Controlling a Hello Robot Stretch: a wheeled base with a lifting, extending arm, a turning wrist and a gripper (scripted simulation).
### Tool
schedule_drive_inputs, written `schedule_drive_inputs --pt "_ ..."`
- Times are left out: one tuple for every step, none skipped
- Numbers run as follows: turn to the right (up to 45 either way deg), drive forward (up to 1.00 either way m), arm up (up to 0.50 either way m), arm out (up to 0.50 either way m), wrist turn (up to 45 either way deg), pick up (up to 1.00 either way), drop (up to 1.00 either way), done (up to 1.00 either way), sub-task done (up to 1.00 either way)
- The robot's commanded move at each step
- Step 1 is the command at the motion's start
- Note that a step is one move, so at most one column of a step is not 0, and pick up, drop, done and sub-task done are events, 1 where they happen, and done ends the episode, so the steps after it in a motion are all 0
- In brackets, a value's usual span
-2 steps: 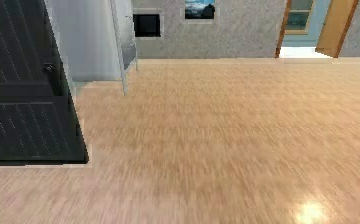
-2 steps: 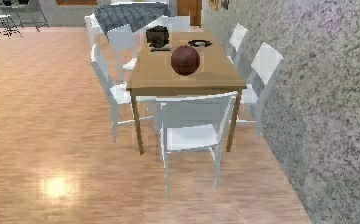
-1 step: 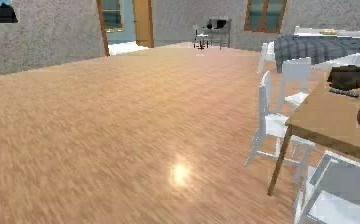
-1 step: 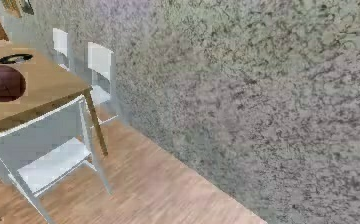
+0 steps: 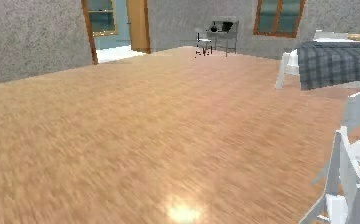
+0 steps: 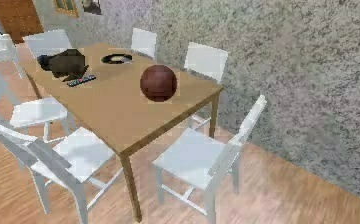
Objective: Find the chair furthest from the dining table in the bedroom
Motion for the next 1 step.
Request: schedule_drive_inputs --pt "0.0 0.80 0.00 0.00 0.0 0.00 0.00 0.00 0.00"
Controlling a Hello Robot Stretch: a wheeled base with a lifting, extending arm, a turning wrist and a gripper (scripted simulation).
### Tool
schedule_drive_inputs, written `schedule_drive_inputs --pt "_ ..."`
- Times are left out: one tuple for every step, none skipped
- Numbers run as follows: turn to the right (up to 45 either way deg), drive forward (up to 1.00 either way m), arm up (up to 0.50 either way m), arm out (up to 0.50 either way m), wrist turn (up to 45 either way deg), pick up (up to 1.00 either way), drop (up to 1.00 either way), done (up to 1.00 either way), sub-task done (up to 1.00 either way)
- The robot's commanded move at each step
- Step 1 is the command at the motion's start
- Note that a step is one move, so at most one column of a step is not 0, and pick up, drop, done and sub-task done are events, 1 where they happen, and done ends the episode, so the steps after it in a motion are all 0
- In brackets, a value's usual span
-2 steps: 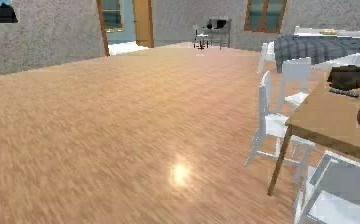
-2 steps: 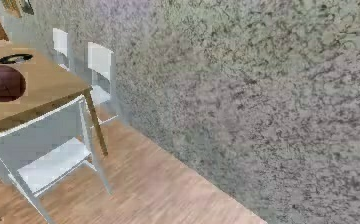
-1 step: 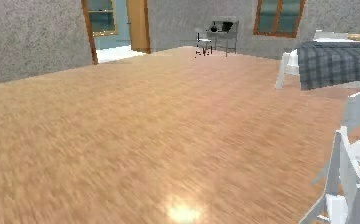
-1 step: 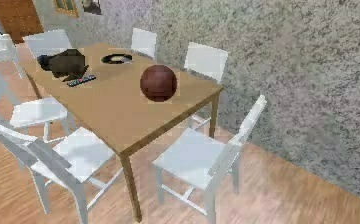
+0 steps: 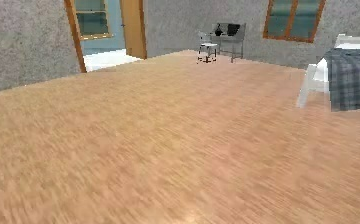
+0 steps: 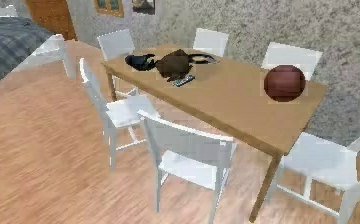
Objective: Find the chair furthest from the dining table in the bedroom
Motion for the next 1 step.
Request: schedule_drive_inputs --pt "39.0 0.00 0.00 0.00 0.0 0.00 0.00 0.00 0.00"
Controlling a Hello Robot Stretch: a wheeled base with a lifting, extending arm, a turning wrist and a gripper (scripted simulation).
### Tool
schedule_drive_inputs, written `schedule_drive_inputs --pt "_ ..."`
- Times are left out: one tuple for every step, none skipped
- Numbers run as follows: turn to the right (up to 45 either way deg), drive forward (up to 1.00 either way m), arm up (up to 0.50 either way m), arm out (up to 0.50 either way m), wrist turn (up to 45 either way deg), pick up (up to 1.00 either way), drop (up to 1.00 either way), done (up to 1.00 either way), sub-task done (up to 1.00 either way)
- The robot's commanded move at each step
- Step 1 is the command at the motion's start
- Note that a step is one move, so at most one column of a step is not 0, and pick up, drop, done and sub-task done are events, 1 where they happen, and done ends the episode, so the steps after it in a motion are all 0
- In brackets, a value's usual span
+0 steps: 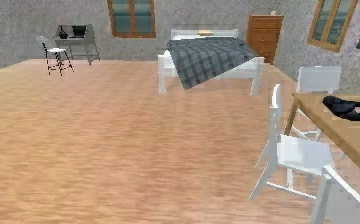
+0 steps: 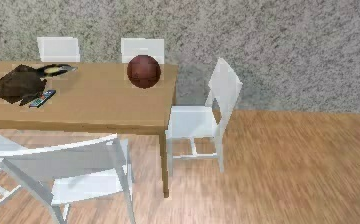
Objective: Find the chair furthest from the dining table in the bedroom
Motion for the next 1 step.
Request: schedule_drive_inputs --pt "0.0 1.00 0.00 0.00 0.0 0.00 0.00 0.00 0.00"
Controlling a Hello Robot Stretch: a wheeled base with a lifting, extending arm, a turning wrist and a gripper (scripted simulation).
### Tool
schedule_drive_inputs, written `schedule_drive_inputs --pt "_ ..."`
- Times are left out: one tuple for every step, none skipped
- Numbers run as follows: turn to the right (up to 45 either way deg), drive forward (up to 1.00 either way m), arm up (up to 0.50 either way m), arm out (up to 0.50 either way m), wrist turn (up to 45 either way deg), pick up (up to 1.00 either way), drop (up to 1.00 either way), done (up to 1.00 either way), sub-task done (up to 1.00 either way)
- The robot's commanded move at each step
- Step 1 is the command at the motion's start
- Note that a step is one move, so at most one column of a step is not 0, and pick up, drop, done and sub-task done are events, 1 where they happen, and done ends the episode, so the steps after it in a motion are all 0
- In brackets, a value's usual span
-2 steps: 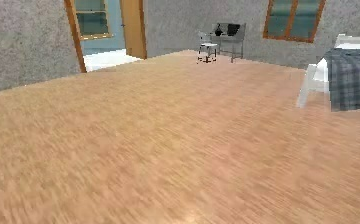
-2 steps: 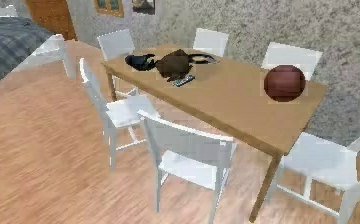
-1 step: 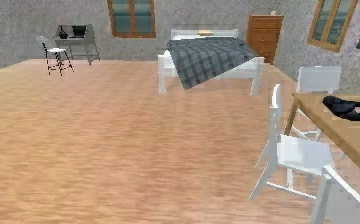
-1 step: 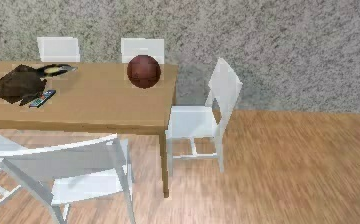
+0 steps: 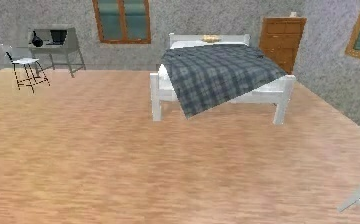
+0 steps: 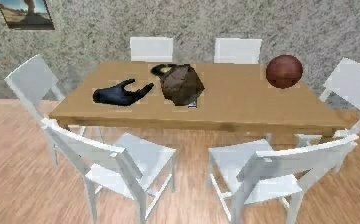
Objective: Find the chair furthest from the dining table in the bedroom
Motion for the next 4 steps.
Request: schedule_drive_inputs --pt "6.0 0.00 0.00 0.00 0.0 0.00 0.00 0.00 0.00" --pt "3.0 0.00 0.00 0.00 0.0 0.00 0.00 0.00 0.00" --pt "0.0 0.40 0.00 0.00 0.0 0.00 0.00 0.00 0.00" --pt "-3.0 0.00 0.00 0.00 0.0 0.00 0.00 0.00 0.00"
